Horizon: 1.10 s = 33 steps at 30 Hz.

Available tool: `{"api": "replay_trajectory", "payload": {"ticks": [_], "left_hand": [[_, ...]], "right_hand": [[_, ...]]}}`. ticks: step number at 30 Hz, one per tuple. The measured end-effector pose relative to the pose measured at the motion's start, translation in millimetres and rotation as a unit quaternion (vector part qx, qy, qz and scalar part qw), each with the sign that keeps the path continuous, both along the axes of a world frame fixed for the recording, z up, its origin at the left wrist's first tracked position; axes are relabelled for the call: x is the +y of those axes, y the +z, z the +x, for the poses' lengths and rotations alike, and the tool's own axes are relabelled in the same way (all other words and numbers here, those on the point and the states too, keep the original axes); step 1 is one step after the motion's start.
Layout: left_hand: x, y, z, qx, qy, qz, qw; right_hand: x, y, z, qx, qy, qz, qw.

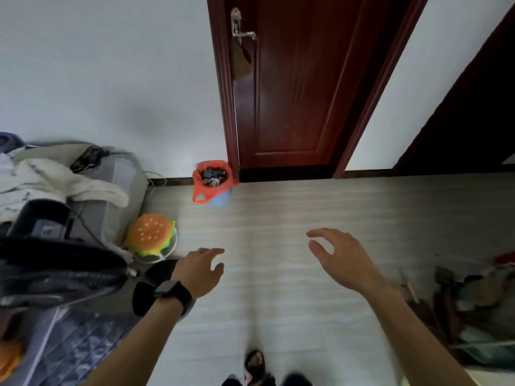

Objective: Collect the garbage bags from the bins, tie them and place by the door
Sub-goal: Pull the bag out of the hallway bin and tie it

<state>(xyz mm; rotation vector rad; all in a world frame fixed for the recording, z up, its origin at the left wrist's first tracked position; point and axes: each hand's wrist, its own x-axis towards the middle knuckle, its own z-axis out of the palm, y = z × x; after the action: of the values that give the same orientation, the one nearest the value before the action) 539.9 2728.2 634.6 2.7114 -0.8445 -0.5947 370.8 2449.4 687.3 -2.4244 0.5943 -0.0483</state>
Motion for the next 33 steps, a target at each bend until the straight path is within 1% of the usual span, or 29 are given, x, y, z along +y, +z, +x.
{"api": "replay_trajectory", "payload": {"ticks": [3,5,9,11,14,19,22,26,27,29,33], "left_hand": [[-47.7,0.0,64.3,0.014,0.004,-0.018,1.000],[-74.8,0.6,109.5,0.017,0.032,-0.043,0.998],[-104.2,-8.8,185.3,0.025,0.082,-0.066,0.994],[-117.7,-20.4,238.6,0.030,0.105,-0.070,0.992],[-127.8,-30.2,306.3,0.021,0.146,-0.059,0.987],[-129.4,-25.1,417.7,0.021,0.191,0.000,0.981],[-125.1,-19.9,471.6,0.024,0.199,0.014,0.980],[-116.7,-29.9,548.9,0.032,0.205,0.020,0.978],[-113.6,-37.5,580.5,0.040,0.194,0.027,0.980],[-114.3,-46.7,615.5,0.059,0.177,0.033,0.982],[-122.3,-61.9,710.1,0.070,0.114,0.044,0.990]], "right_hand": [[-35.1,-0.3,64.5,0.004,-0.009,0.015,1.000],[-56.6,-3.4,110.8,0.012,-0.009,0.020,1.000],[-93.4,-17.0,188.6,0.025,0.001,0.039,0.999],[-118.6,-31.4,242.6,0.030,0.007,0.050,0.998],[-149.1,-47.0,317.1,0.033,0.020,0.070,0.997],[-180.7,-53.8,448.9,0.069,0.053,0.092,0.992],[-186.2,-50.0,510.2,0.079,0.071,0.097,0.990],[-187.9,-57.1,585.1,0.086,0.068,0.097,0.989],[-186.4,-64.9,610.6,0.088,0.058,0.099,0.990],[-181.5,-70.8,633.0,0.089,0.048,0.101,0.990],[-164.4,-90.0,690.8,0.100,-0.011,0.105,0.989]]}}
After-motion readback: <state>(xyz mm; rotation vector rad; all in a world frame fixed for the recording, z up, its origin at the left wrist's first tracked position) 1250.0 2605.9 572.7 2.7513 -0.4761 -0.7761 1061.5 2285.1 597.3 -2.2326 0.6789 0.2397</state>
